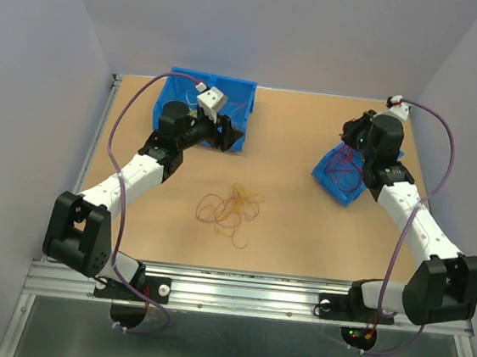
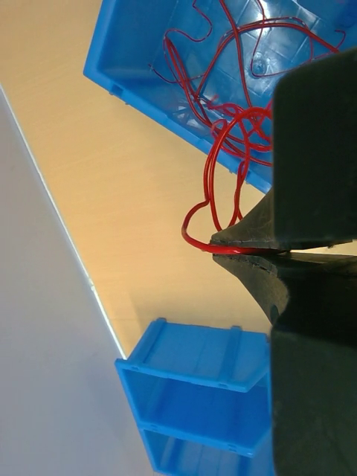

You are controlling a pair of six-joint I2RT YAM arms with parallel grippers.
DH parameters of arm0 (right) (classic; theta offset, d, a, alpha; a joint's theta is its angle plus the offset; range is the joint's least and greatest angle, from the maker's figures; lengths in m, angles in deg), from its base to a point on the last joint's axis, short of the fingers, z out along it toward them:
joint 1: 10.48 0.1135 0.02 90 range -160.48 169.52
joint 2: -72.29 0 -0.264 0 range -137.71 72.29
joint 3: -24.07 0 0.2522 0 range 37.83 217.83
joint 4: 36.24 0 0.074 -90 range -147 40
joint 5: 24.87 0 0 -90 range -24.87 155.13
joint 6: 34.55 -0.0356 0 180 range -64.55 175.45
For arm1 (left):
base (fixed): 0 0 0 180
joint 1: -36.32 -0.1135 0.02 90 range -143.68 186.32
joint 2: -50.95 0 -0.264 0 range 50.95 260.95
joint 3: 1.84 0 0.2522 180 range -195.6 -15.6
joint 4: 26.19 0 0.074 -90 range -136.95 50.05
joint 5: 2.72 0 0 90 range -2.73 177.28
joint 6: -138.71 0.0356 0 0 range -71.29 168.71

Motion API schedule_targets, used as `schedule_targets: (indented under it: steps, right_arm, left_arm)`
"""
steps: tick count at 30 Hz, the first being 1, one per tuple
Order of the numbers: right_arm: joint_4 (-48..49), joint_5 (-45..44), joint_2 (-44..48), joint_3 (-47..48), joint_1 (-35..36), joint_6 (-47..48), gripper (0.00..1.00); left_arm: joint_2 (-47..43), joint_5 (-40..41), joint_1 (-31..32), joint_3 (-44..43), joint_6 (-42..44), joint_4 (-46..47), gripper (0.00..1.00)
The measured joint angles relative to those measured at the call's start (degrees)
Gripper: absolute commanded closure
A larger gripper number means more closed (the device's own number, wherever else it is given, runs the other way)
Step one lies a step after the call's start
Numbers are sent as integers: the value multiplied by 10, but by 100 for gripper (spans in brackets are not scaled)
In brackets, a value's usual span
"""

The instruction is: Untangle the cables

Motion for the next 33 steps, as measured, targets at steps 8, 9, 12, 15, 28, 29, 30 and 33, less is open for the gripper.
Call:
schedule_targets:
  steps: [8, 9, 12, 15, 28, 29, 30, 33]
  right_arm:
    - [5, -67, 15, -16, 0, -17, 99]
    - [9, -81, 16, -31, -1, -23, 100]
    - [12, -103, 17, -74, -8, -37, 99]
    - [13, -115, 17, -109, -25, -50, 100]
    - [44, -175, 61, -206, -37, -95, 98]
    - [48, -175, 60, -206, -37, -95, 91]
    - [52, -175, 59, -206, -37, -95, 89]
    - [58, -174, 48, -206, -37, -97, 54]
  left_arm:
    - [0, -2, 0, 0, 0, 0, 30]
    - [0, -2, 0, 0, 0, 0, 29]
    - [0, -3, 0, 0, 0, 0, 29]
    - [0, -3, 0, 0, 0, 0, 30]
    - [0, -4, 0, 0, 2, 0, 30]
    - [0, -4, 0, 0, 2, 0, 30]
    - [0, -4, 0, 0, 2, 0, 30]
    - [0, -4, 0, 0, 2, 0, 30]
